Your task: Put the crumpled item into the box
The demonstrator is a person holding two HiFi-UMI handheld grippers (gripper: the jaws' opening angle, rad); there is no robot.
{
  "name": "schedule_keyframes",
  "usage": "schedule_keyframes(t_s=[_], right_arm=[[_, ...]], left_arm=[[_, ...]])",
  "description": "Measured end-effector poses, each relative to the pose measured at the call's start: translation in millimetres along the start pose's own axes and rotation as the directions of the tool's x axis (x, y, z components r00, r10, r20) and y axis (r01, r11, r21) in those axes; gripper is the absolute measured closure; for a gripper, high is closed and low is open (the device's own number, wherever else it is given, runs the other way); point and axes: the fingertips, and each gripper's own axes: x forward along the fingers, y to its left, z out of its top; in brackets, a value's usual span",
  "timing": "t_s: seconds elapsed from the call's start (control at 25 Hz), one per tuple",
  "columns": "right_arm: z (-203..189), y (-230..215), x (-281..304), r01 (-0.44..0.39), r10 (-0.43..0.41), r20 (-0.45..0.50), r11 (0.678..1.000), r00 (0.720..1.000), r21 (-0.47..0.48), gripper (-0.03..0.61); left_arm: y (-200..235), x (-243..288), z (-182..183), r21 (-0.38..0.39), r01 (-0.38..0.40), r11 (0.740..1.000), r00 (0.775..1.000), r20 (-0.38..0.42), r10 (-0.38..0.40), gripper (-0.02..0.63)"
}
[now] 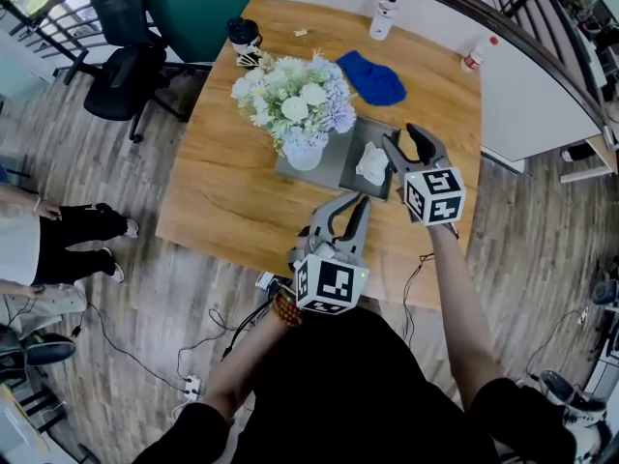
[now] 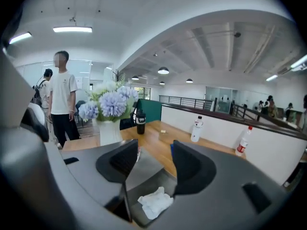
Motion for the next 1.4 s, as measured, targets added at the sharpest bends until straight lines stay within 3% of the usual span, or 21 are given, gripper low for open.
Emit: schedule_keyframes(t_s=[0.36,0.8,1.04,1.4], right_arm=[[78.0,11.3,-47.0,0.090,-0.070,0.192,0.991,0.979,-0.095,0.374],[116.8,28.1,-113.3,0.209,-0.154,0.395,0.973,0.906,-0.099,0.440],[107.5,40.2,-127.5,0.247,-0.188,0.406,0.964,0.894,-0.095,0.474],[79.1,70.1,-127.7,0.236,-0.176,0.348,0.962,0.921,-0.138,0.505]], left_arm=[[9.8,-1.3,24.2,-0.002,-0.027,1.000,0.997,0.067,0.028,0.586],[27.3,-4.2,46.1,-0.045,-0.097,0.994,0.984,0.145,0.103,0.586],[37.7,-6.0,54.0,-0.070,-0.137,0.988,0.974,0.170,0.148,0.586],[42.5,-10.6,49.7,-0.132,-0.165,0.977,0.967,0.174,0.187,0.586]])
